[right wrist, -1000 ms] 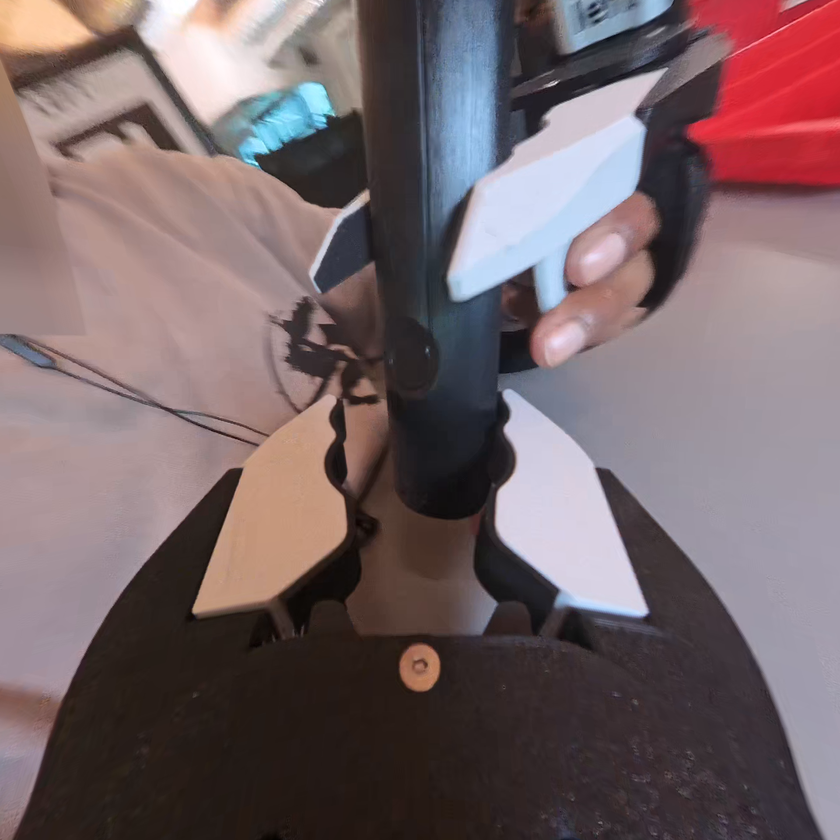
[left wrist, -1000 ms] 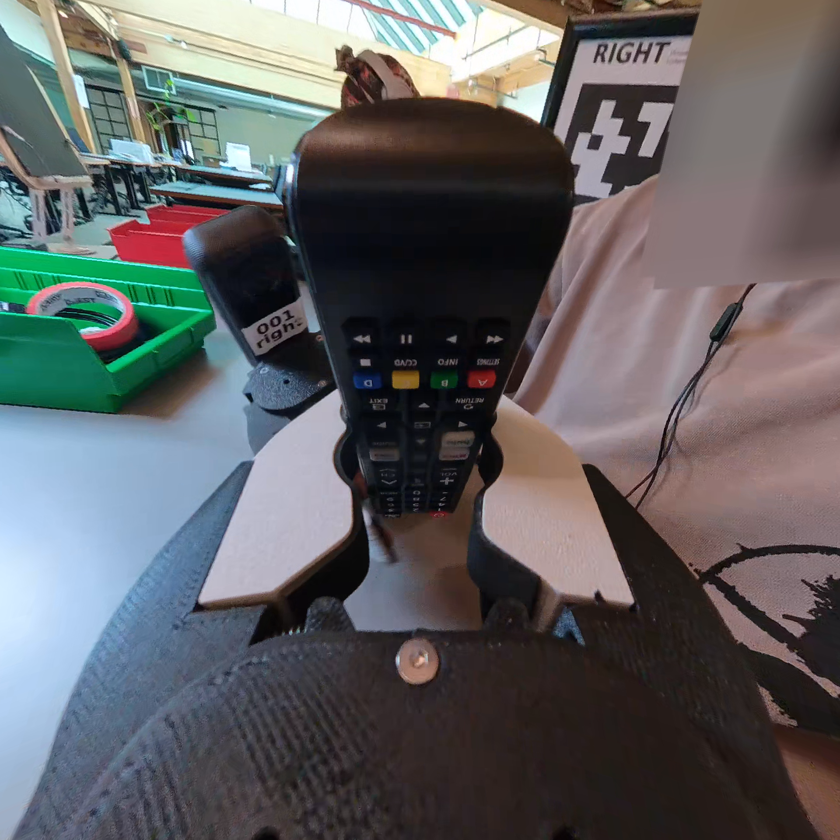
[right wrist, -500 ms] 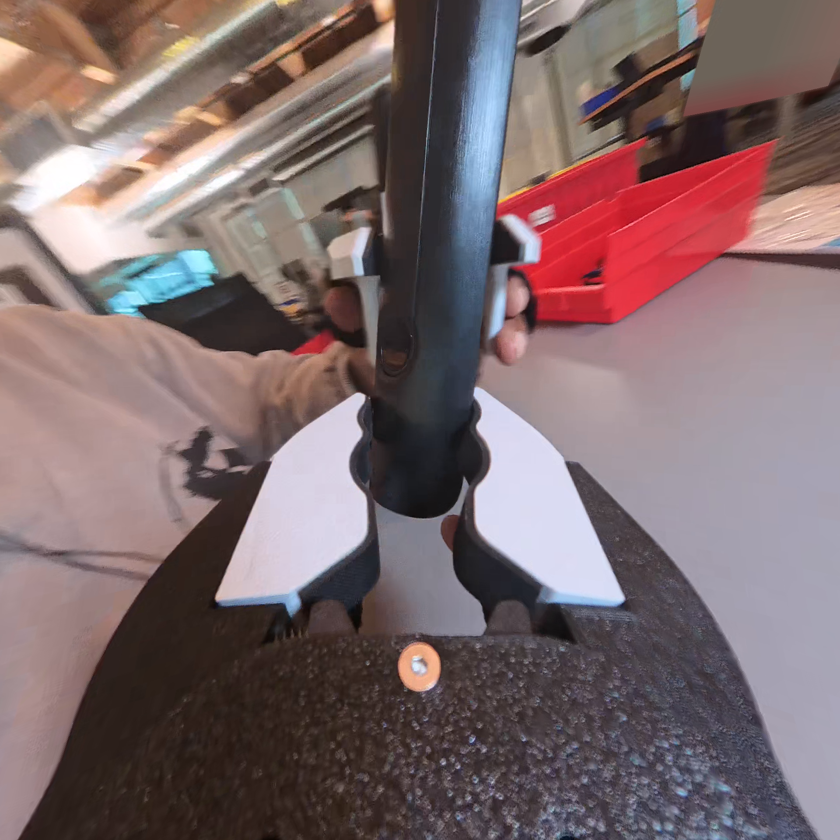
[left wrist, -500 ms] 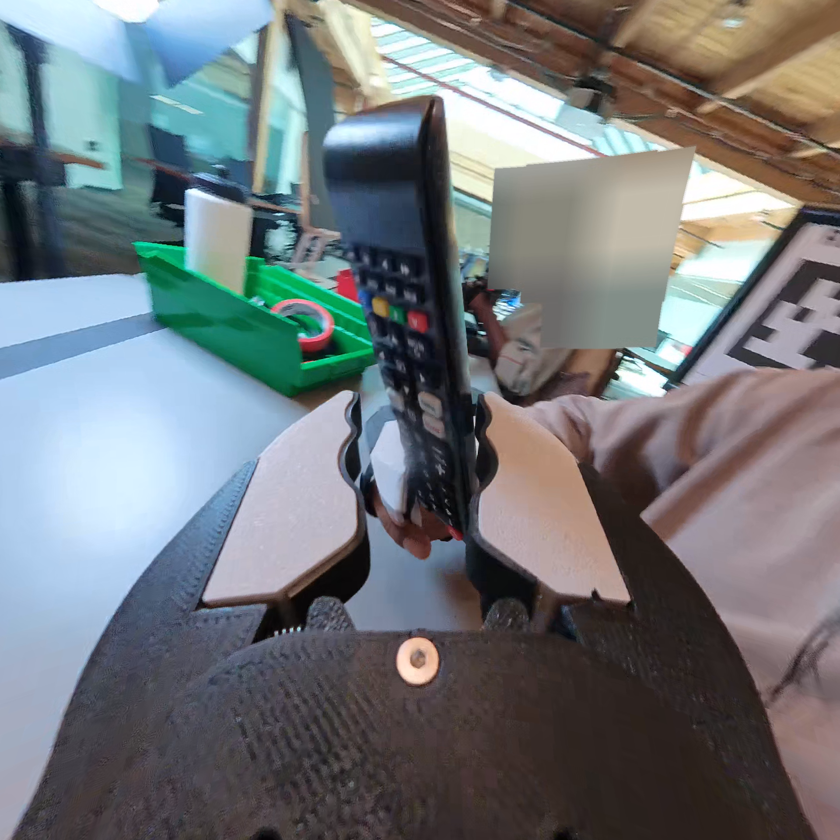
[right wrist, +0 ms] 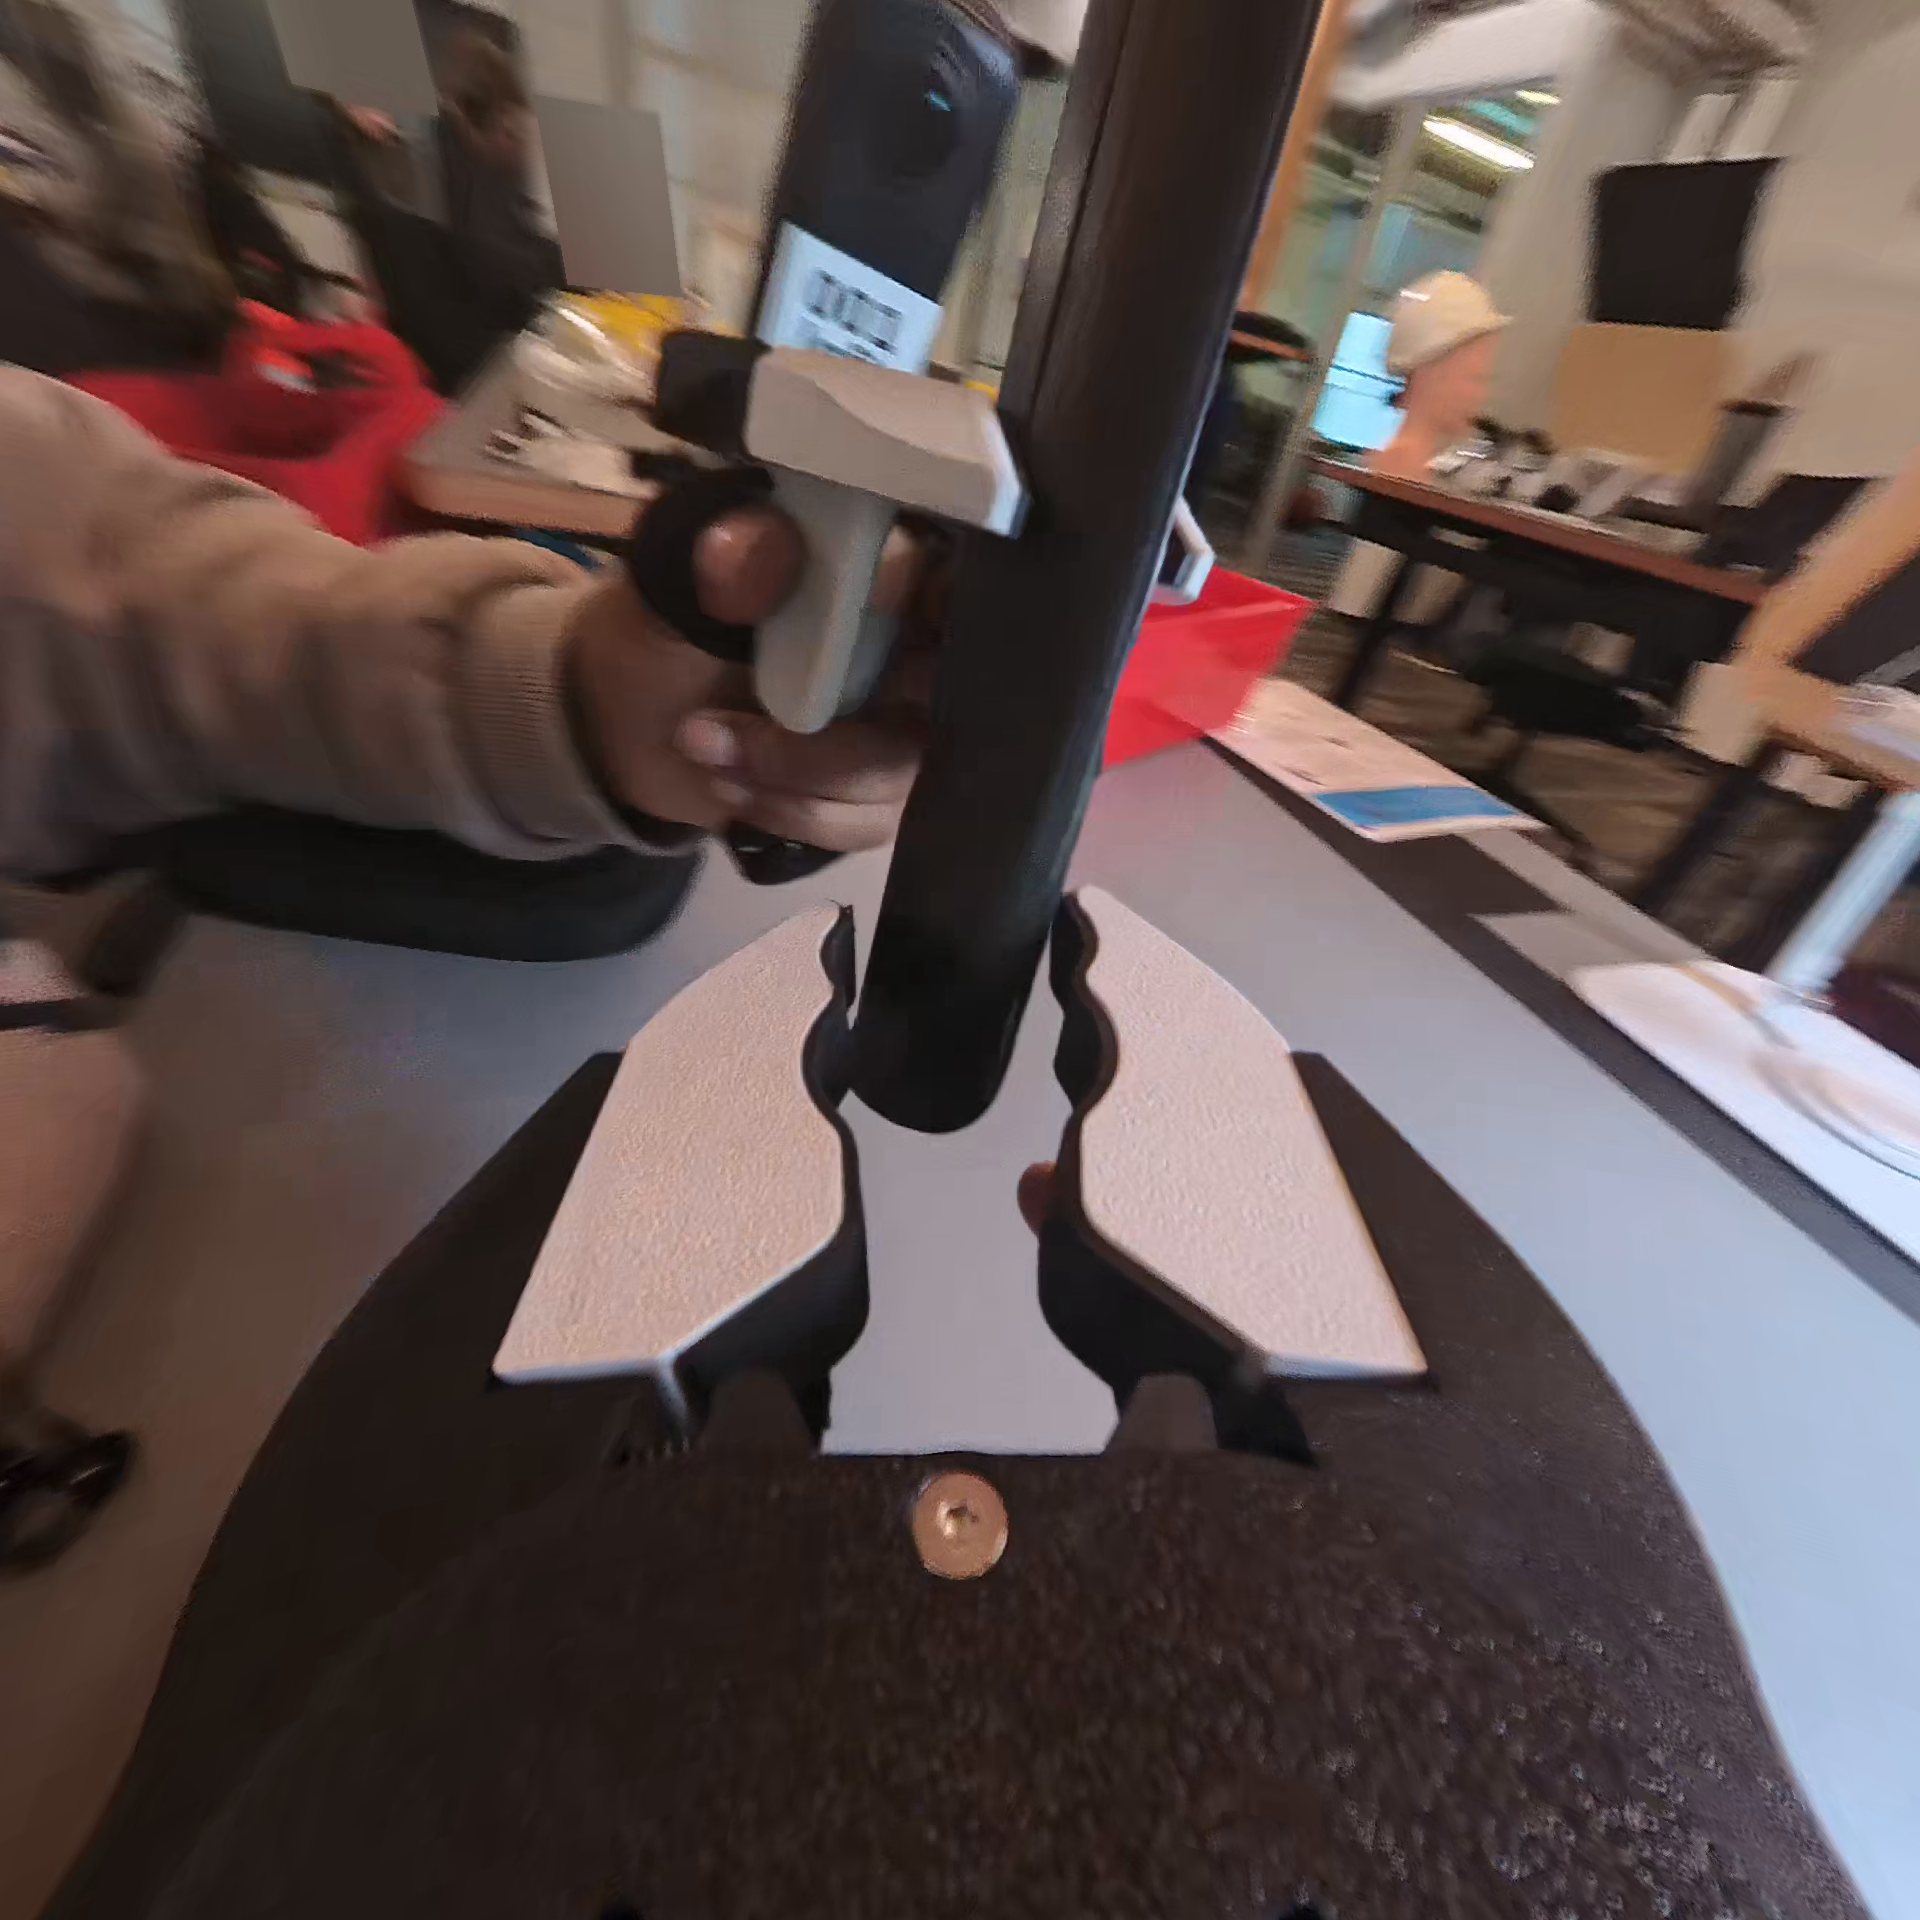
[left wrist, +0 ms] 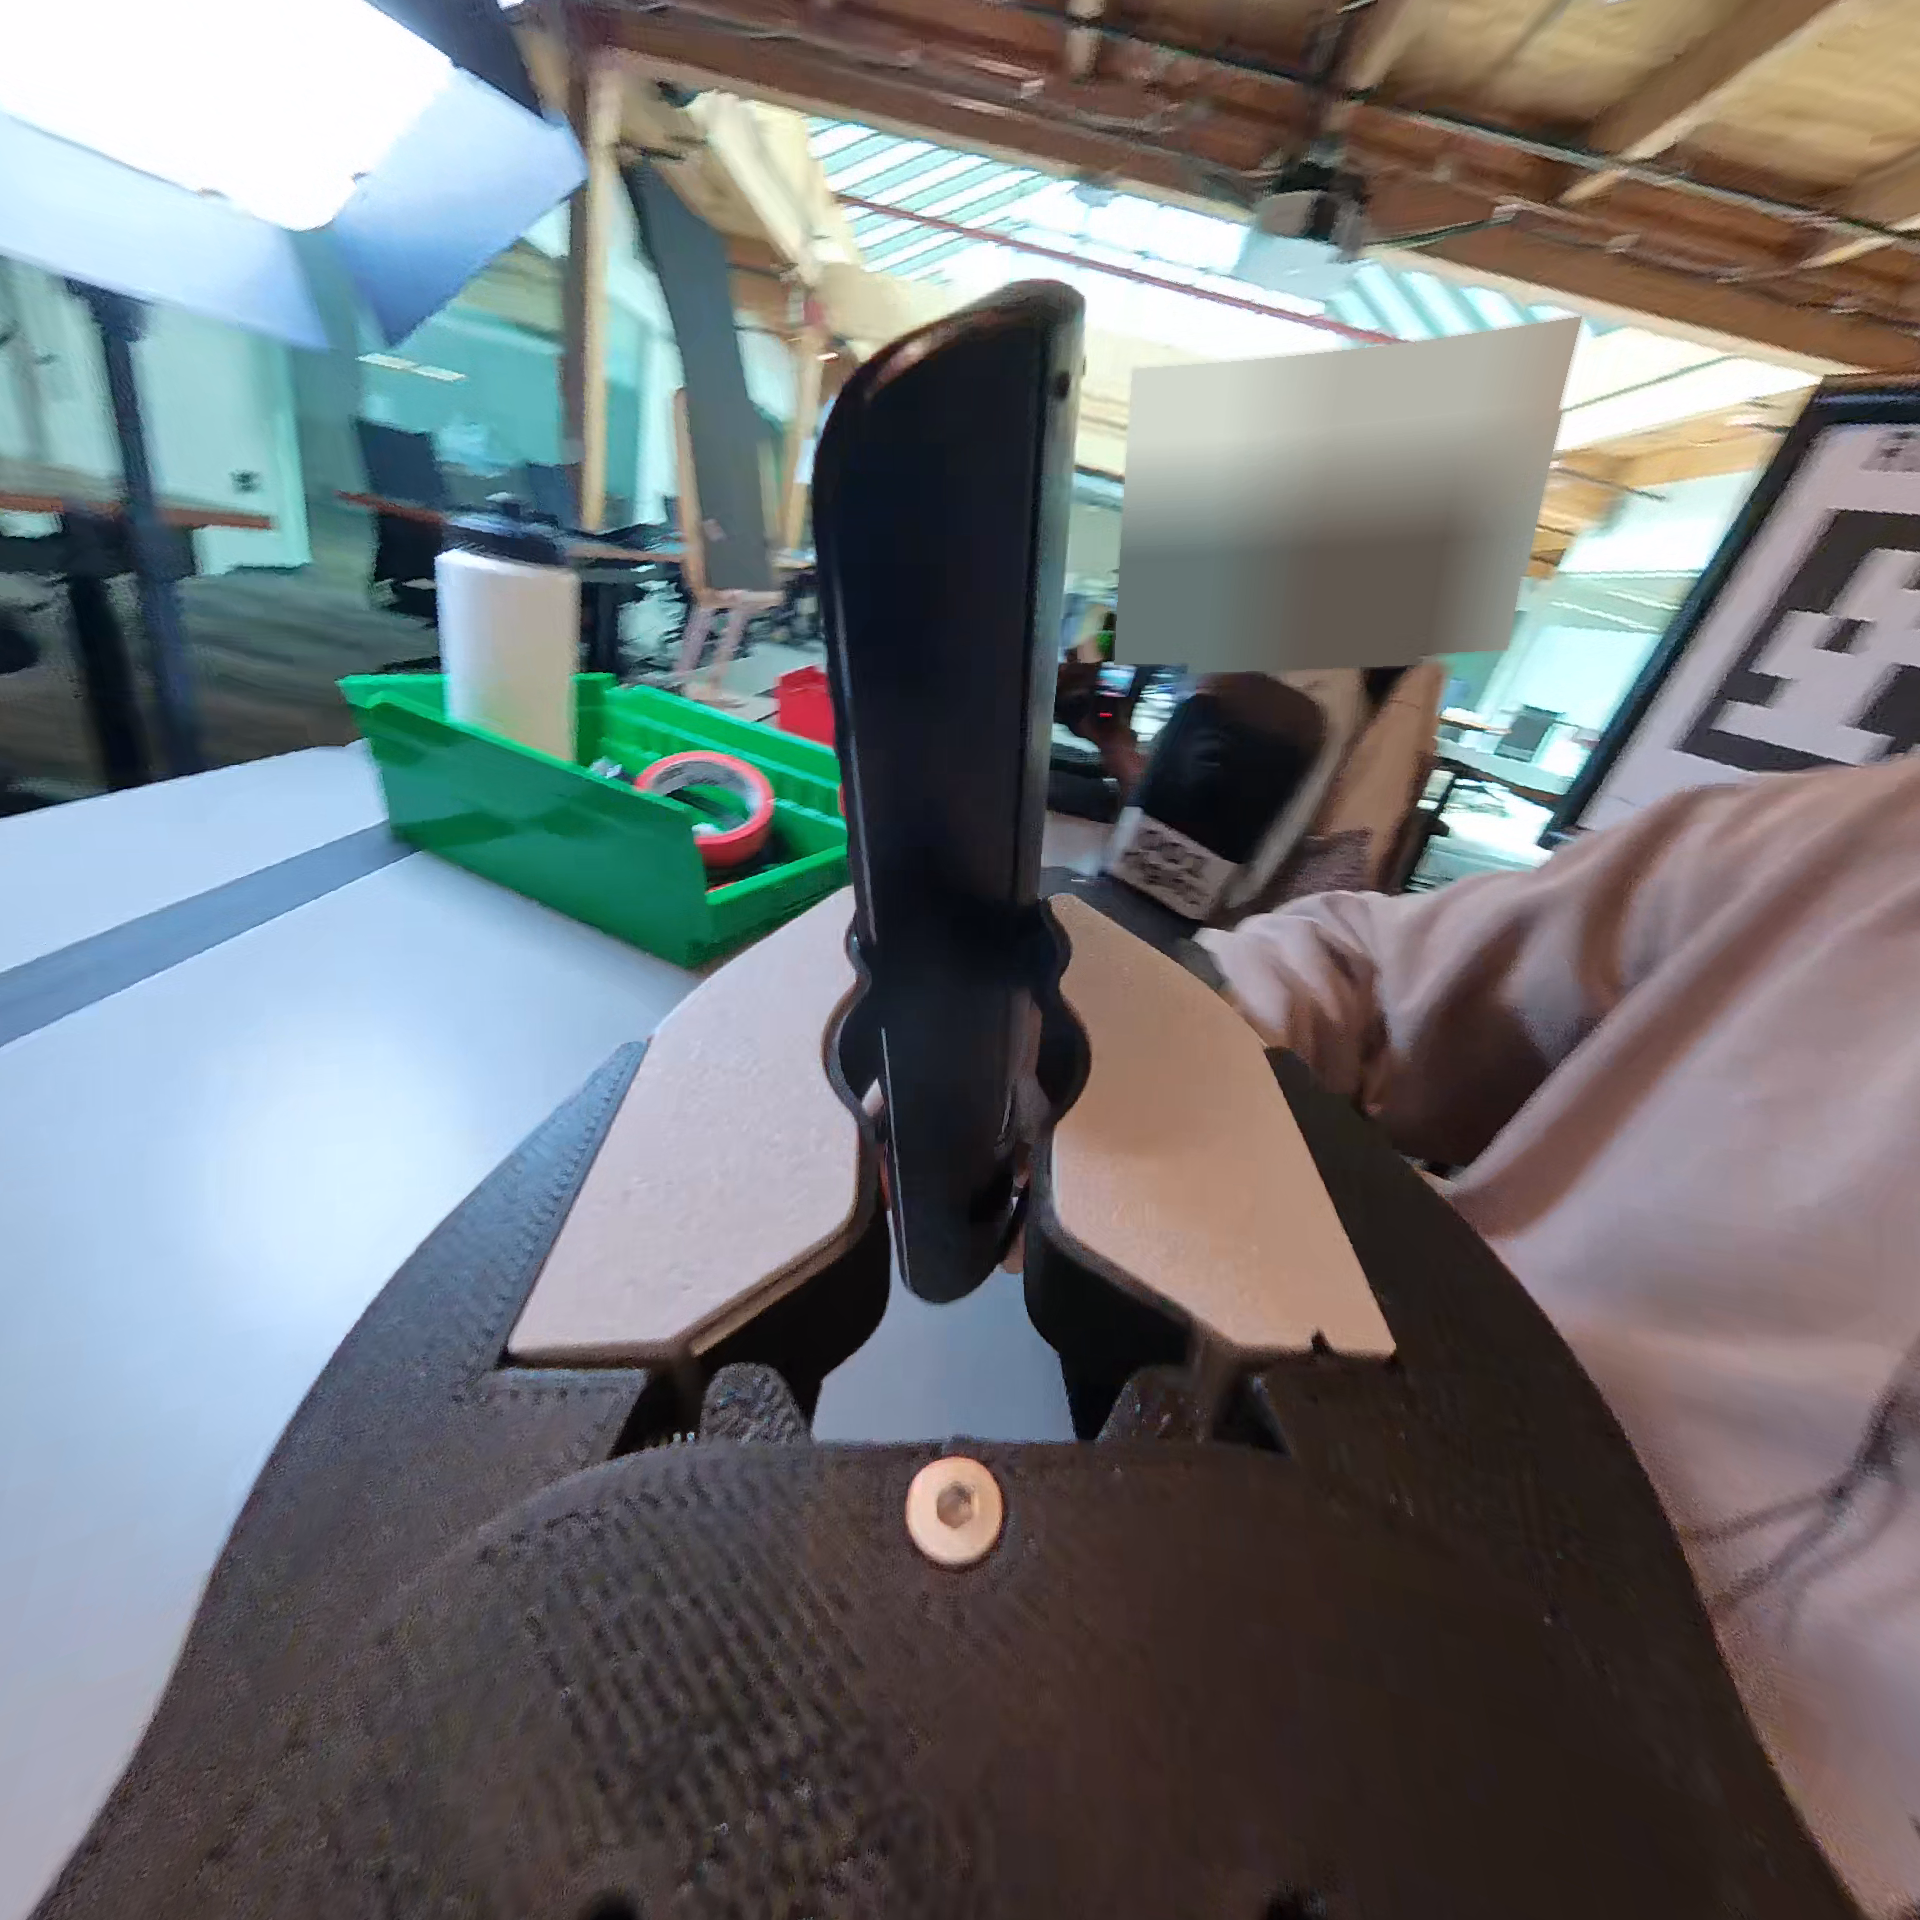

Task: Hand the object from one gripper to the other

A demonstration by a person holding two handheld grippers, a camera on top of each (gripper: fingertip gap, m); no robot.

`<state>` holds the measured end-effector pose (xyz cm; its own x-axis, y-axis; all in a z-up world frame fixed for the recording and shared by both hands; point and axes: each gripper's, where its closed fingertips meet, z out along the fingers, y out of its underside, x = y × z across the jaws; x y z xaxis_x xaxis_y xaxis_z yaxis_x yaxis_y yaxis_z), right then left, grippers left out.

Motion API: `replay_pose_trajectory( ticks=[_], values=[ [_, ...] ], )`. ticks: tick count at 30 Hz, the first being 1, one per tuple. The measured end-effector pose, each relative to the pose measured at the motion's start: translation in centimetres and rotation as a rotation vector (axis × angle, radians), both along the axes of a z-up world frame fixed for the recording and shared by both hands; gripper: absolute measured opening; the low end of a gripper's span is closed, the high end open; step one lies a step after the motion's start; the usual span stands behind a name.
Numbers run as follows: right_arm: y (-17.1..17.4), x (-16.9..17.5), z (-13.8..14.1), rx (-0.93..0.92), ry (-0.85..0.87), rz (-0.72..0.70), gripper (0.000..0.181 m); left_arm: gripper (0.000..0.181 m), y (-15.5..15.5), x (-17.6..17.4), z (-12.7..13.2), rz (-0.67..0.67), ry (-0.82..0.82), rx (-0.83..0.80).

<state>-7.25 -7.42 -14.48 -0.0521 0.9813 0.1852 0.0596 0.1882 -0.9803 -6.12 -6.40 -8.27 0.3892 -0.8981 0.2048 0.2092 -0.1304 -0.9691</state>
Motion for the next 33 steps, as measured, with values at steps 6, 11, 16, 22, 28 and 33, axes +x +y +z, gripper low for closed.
replay_pose_trajectory(
  ticks=[6, 11, 16, 22, 28, 33],
  values=[
    [-5.1, 1.5, -0.6, -0.386, -0.109, 0.466, 0.062, 0.025, -3.9, 0.9, 0.8, -0.301, -0.050, 0.074],
    [-3.9, -0.2, -2.1, -0.209, -0.148, 0.254, 0.028, 0.025, -3.0, 1.5, -0.1, -0.242, -0.015, 0.052],
    [2.2, -0.2, -2.5, -0.047, -0.157, -0.156, 0.024, 0.038, 1.5, -0.4, -1.2, 0.082, -0.032, -0.093],
    [5.4, -0.1, -3.4, 0.164, -0.249, -0.484, 0.024, 0.058, 4.2, -0.8, -3.2, 0.392, 0.079, -0.106],
    [4.6, -0.5, -3.5, 0.237, -0.248, -0.453, 0.029, 0.051, 4.4, -0.7, -3.5, 0.290, 0.090, -0.139],
    [-0.4, -0.5, -2.9, -0.041, -0.187, 0.013, 0.064, 0.051, 0.6, -0.1, -1.6, -0.109, -0.006, -0.062]
  ],
)
